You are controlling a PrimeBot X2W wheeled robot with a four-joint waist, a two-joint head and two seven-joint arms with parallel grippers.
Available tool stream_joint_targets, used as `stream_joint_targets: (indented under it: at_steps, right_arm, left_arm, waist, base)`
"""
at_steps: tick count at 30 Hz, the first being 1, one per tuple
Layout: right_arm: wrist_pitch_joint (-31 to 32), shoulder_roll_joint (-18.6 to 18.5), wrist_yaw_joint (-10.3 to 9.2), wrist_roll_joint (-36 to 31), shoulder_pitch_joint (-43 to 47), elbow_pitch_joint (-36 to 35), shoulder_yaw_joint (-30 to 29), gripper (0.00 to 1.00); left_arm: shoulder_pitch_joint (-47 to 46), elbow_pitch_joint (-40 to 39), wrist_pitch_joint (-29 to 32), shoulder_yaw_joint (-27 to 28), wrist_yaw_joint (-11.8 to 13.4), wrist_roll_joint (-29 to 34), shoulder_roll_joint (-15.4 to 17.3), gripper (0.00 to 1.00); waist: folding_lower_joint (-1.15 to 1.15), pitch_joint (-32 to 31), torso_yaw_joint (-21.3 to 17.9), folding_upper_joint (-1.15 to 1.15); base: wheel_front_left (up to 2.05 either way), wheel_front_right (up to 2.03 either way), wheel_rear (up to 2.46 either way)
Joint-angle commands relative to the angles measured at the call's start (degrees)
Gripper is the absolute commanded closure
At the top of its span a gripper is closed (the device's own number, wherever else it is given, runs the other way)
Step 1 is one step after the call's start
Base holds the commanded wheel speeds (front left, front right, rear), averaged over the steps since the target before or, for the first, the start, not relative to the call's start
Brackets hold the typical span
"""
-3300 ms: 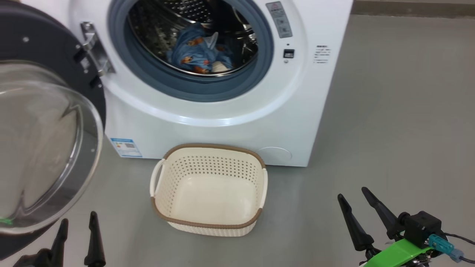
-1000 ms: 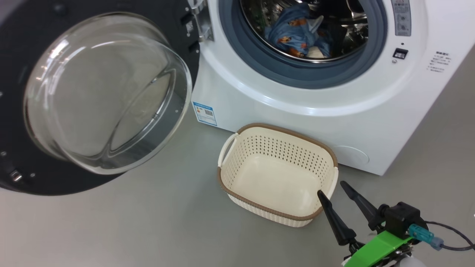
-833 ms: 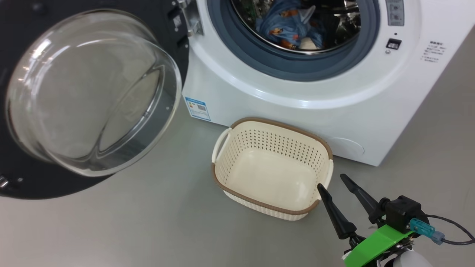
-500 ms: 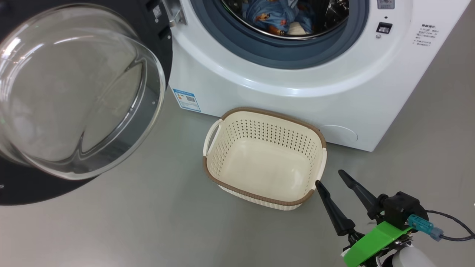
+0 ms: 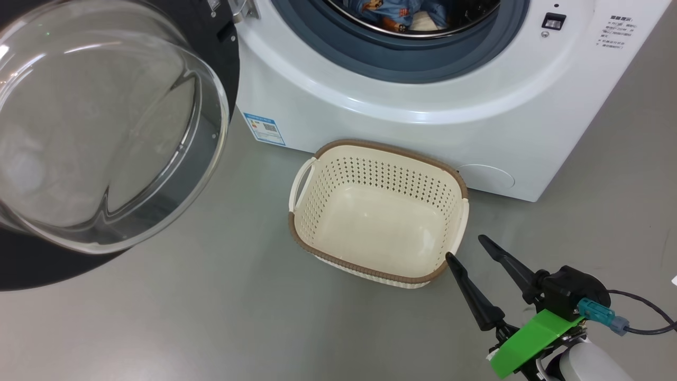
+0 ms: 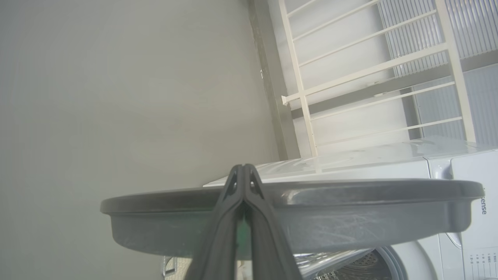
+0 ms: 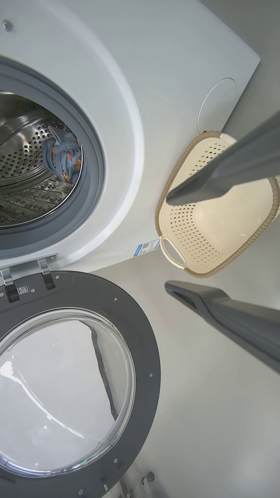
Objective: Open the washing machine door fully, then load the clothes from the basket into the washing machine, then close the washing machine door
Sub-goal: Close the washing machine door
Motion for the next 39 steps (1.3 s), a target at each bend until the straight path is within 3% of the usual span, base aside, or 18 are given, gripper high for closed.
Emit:
stream_joint_targets:
  at_steps: [1, 18, 39]
  right_arm:
    - [-0.7, -0.4, 0.09, -0.3, -1.2, -1.4, 1.3, 0.0]
    - [-0.7, -0.7, 0.09, 0.0, -1.2, -1.2, 1.5, 0.0]
    - [-0.7, 1.1, 0.09, 0.1, 0.3, -1.3, 0.3, 0.0]
  left_arm:
    - [-0.9, -0.9, 1.3, 1.3, -0.2, -0.4, 4.1, 1.0]
    - [3.9, -6.5, 10.5, -1.6, -0.2, -1.5, 0.7, 1.0]
    - [17.1, -30.5, 23.9, -4.5, -0.2, -5.0, -2.5, 1.0]
  waist:
    - [0.0, 0.1, 0.1, 0.0]
    - [0.0, -1.2, 0.5, 0.0]
    - [0.0, -5.3, 1.4, 0.0]
  base:
    - [0.0, 0.0, 0.0]
    - [0.0, 0.0, 0.0]
    - [0.0, 0.0, 0.0]
